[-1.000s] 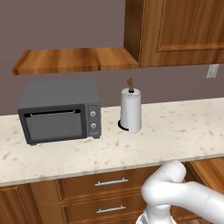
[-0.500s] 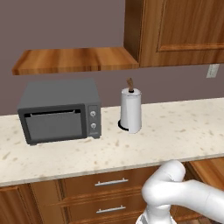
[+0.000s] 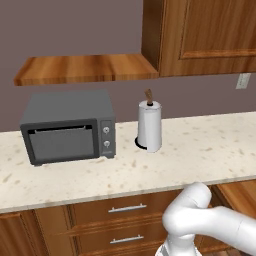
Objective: Organize the utensils by type. Pick up the wooden spoons from the counter and place them in the open cabinet. Then pick up the metallic utensils from the counter and place them in the open drawer.
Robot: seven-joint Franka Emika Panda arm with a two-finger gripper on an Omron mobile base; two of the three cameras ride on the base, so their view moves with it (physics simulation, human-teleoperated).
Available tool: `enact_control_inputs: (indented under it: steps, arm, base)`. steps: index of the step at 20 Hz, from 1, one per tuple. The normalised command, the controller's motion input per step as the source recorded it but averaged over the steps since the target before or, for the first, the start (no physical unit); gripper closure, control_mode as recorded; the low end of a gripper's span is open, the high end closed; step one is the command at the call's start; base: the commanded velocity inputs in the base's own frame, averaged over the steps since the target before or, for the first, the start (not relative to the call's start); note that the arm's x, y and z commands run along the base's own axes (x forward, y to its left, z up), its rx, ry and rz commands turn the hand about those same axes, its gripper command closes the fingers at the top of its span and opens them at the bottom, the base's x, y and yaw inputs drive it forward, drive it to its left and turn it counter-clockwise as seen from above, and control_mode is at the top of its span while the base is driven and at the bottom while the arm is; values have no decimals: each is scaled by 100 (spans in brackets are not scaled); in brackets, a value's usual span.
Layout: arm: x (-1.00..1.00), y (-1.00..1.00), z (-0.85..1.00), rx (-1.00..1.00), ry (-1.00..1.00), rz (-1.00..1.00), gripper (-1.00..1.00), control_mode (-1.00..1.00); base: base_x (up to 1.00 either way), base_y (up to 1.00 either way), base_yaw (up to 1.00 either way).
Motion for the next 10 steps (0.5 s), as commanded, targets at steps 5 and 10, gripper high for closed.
enact_control_inputs:
  steps: [5, 10]
  arm:
    - [-7, 11, -23, 7, 0, -4, 100, -100]
    - [0, 19, -26, 10, 0, -1, 100, -100]
  base:
    - [0, 0, 0]
    - [0, 0, 0]
